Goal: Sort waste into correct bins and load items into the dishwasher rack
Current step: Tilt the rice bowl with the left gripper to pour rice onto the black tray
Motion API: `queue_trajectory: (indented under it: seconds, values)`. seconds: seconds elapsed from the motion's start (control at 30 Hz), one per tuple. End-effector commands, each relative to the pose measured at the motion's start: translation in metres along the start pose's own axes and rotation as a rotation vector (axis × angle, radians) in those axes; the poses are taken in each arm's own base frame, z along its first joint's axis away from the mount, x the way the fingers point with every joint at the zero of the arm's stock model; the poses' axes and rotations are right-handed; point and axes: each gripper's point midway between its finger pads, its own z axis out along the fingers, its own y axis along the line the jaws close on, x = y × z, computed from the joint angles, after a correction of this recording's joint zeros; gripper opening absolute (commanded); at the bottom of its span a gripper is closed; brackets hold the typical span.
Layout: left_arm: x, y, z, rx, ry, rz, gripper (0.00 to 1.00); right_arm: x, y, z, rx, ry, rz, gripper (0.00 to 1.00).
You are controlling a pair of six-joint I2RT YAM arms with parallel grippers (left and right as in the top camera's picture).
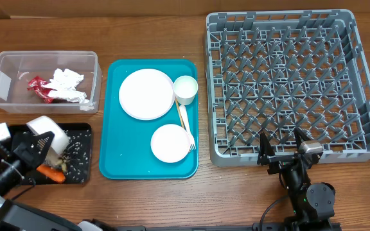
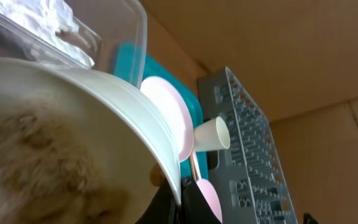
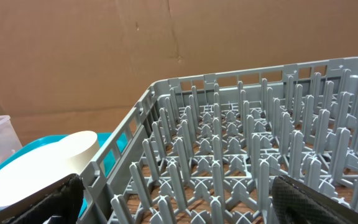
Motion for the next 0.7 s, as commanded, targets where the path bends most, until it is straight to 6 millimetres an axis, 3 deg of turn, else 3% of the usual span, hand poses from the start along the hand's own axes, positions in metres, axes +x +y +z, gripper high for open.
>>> queue_trajectory:
  seconds: [0.0,0.5,0.67]
  values:
    - [-0.009,-0.009,-0.008,0.075,-0.108,0.032,0.04,0.001,0.0,0.0,-0.002,-0.005,-0.004,1.0]
    - [-0.007,-0.005,-0.01,0.09,-0.149,0.046,0.04,0.001,0.0,0.0,-0.002,-0.005,-0.004,1.0]
    - [-0.015,-0.021,-0.013,0.17,-0.21,-0.008,0.04,0.001,0.0,0.0,-0.003,-0.005,-0.004,1.0]
